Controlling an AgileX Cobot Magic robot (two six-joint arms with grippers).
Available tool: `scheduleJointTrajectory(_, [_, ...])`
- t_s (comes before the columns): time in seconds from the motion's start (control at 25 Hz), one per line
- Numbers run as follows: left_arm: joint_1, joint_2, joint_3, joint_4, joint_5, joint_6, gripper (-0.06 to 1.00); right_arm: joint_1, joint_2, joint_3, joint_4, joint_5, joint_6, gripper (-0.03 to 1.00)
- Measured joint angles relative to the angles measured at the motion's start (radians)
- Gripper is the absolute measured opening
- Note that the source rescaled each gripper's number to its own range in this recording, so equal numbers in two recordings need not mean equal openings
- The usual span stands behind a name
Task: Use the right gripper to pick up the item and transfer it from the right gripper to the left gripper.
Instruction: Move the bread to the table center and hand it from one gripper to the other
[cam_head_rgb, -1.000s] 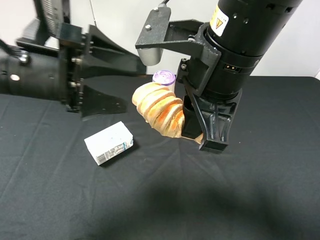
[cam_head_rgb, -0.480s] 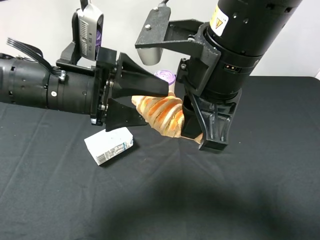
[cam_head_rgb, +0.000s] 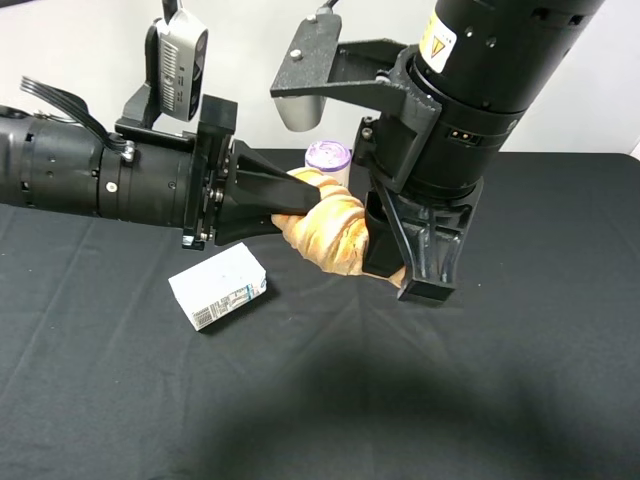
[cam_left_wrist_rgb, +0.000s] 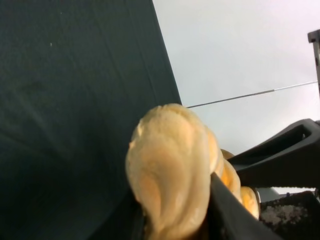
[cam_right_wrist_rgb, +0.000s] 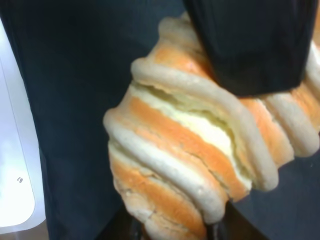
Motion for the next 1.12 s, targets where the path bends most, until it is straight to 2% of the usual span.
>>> scheduleJointTrajectory(0.12, [0.000, 0.000, 0.000, 0.000, -0.001, 0.000, 0.09, 0.000, 0.000, 0.000, 0.000, 0.000, 0.000, 0.00])
scheduleJointTrajectory(0.16, [0.000, 0.000, 0.000, 0.000, -0.001, 0.000, 0.08, 0.000, 0.000, 0.000, 0.002, 0.000, 0.000, 0.05])
scheduleJointTrajectory(0.2, [0.000, 0.000, 0.000, 0.000, -0.004, 0.000, 0.08, 0.000, 0.000, 0.000, 0.006, 0.000, 0.005, 0.21])
scheduleJointTrajectory(0.24, [0.000, 0.000, 0.000, 0.000, -0.011, 0.001, 0.08, 0.000, 0.000, 0.000, 0.015, 0.000, 0.021, 0.48])
scheduleJointTrajectory(0.28, [0.000, 0.000, 0.000, 0.001, -0.017, 0.002, 0.07, 0.000, 0.000, 0.000, 0.020, -0.001, 0.038, 0.67])
scheduleJointTrajectory(0.32, [0.000, 0.000, 0.000, 0.001, -0.023, 0.003, 0.06, 0.000, 0.000, 0.000, 0.022, -0.003, 0.057, 0.81])
scheduleJointTrajectory(0.4, [0.000, 0.000, 0.000, 0.002, -0.026, 0.003, 0.06, 0.000, 0.000, 0.000, 0.021, -0.004, 0.074, 0.93])
scheduleJointTrajectory(0.52, [0.000, 0.000, 0.000, 0.002, -0.027, 0.003, 0.06, 0.000, 0.000, 0.000, 0.021, 0.006, 0.081, 0.99])
scheduleJointTrajectory(0.76, [0.000, 0.000, 0.000, 0.003, -0.027, 0.003, 0.05, 0.000, -0.038, 0.000, 0.009, 0.009, 0.109, 1.00])
scheduleJointTrajectory(1.12, [0.000, 0.000, 0.000, 0.003, -0.027, 0.003, 0.03, 0.000, -0.184, 0.000, 0.002, 0.010, 0.321, 1.00])
